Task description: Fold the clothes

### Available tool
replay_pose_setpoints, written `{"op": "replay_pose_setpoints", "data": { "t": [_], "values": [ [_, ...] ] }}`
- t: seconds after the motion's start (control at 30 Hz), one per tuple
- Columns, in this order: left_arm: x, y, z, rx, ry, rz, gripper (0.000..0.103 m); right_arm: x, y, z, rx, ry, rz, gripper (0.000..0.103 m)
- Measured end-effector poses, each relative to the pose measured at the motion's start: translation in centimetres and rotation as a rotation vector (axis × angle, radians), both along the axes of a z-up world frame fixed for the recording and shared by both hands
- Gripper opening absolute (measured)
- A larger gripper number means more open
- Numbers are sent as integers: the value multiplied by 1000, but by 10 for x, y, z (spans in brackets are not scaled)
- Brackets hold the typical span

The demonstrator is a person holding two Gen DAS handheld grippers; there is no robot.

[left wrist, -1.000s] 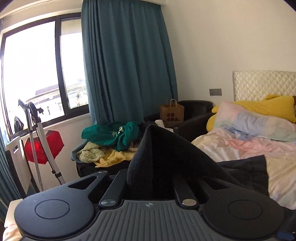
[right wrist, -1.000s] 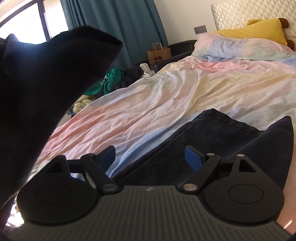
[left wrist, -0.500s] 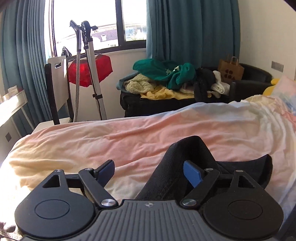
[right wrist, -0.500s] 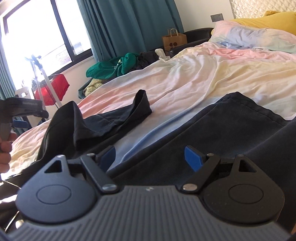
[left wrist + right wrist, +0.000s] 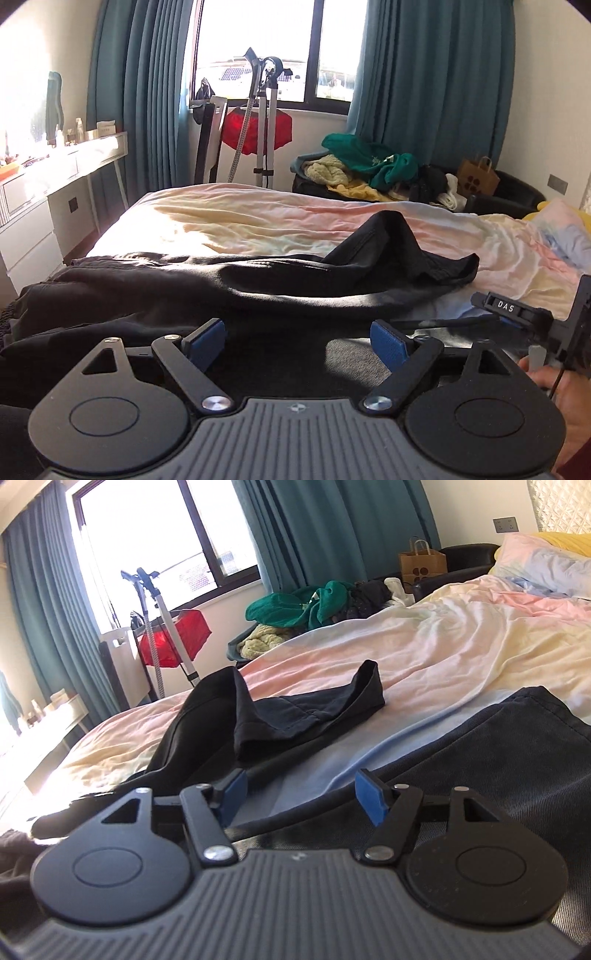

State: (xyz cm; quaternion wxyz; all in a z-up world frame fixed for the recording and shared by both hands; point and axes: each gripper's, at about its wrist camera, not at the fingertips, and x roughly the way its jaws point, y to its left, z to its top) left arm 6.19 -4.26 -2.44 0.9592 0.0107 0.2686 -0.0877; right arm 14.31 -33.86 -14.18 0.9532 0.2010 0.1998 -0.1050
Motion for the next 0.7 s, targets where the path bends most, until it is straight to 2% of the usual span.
{"op": "replay_pose_setpoints", "data": {
  "t": [0.07, 0.2, 0.27, 0.33, 0.43, 0.5, 0.53, 0.7],
  "values": [
    [-15, 4, 0, 26, -46, -1, 88, -6, 8, 7, -6, -7, 35, 69],
    [-28, 20, 0, -38, -53, -13, 87, -11, 28, 14, -62, -2, 96, 70],
    [-33, 26, -1, -30, -77, -5, 87, -7, 37, 14, -80, 9, 126, 75],
    [-37, 33, -4, -38, -94, 1, 87, 8, 49, 17, -127, 53, 173, 75],
    [-43, 41, -11, -82, -86, -5, 88, 39, 65, 21, -269, 80, 180, 75],
    [-44, 42, -19, -101, -69, 7, 88, 67, 71, 21, -337, 103, 185, 84],
    [-43, 42, -23, -101, -67, 20, 88, 84, 74, 18, -364, 120, 181, 83],
    [-14, 43, -41, -124, -16, 51, 88, 166, 75, -8, -412, 237, 124, 83]
  ]
}}
